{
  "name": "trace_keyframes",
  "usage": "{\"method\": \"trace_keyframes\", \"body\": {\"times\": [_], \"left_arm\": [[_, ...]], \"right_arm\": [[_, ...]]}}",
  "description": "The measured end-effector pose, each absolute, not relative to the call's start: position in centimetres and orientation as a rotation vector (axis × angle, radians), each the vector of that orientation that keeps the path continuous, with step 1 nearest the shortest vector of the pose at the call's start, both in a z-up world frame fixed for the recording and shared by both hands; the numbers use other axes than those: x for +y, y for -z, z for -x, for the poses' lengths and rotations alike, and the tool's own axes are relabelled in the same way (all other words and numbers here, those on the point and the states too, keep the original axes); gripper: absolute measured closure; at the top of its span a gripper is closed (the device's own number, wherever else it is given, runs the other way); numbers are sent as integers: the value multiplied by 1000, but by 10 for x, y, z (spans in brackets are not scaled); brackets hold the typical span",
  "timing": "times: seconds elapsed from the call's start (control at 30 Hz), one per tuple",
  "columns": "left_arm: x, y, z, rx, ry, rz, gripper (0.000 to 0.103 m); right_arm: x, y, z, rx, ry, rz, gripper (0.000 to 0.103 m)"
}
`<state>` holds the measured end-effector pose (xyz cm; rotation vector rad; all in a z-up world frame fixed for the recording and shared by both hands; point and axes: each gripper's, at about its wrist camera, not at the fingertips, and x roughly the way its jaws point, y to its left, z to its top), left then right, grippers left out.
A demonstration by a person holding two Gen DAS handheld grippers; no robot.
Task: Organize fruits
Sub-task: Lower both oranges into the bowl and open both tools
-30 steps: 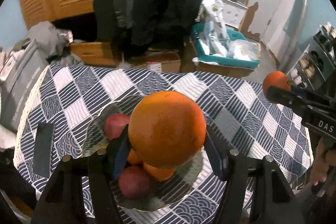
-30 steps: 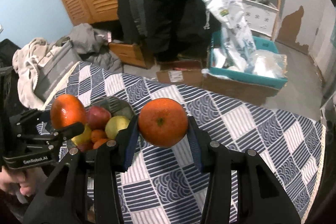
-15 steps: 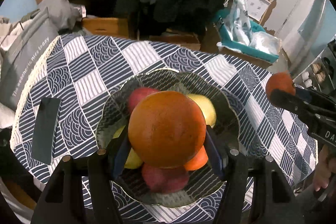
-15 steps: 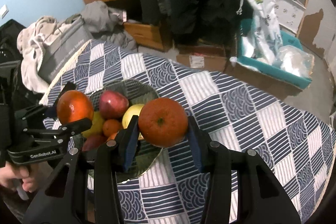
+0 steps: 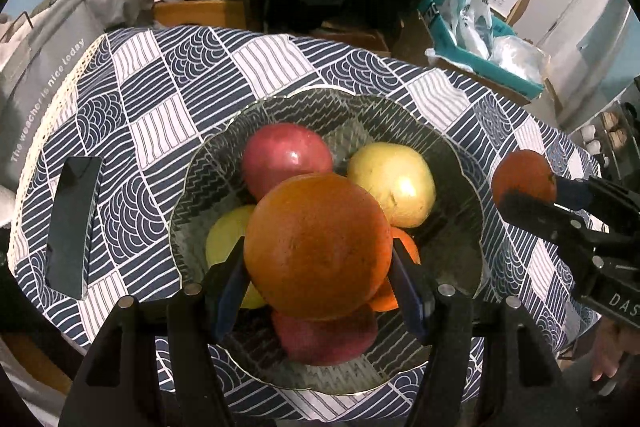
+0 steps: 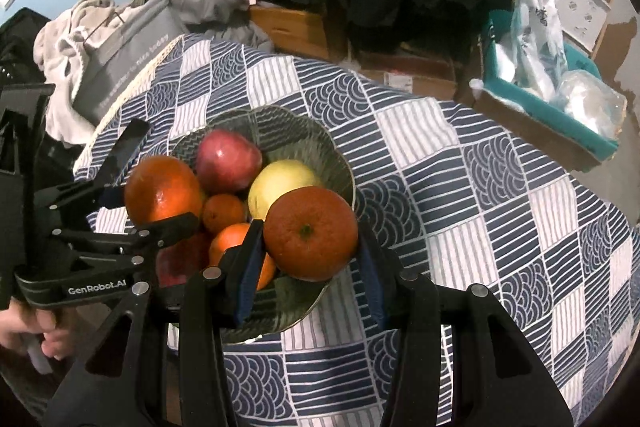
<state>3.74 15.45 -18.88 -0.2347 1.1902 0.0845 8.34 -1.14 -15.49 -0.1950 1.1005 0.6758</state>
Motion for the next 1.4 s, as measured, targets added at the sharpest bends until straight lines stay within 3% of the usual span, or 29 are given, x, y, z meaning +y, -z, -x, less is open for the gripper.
{"method": "trace_keyframes", "body": {"times": [0.33, 0.43, 0.73, 0.87, 1.2, 1.4], "left_arm": [[159, 191, -37, 1194, -93, 253, 34], [157, 185, -34, 1180, -94, 235, 24], [158, 173, -27, 1170, -96, 222, 24], [160, 166, -24, 1156, -104, 230, 24], [151, 128, -13, 1065, -89, 217, 24], [141, 97, -9, 983, -79, 181, 17]], "right_arm": [[-8, 163, -83, 1138, -703, 175, 58], [-7, 165, -82, 1150, -710, 169, 58], [1, 173, -77, 1182, -731, 183, 57], [0, 167, -76, 1163, -740, 173, 46], [-21, 134, -81, 1082, -675, 147, 45], [-41, 95, -76, 963, -591, 162, 33]]}}
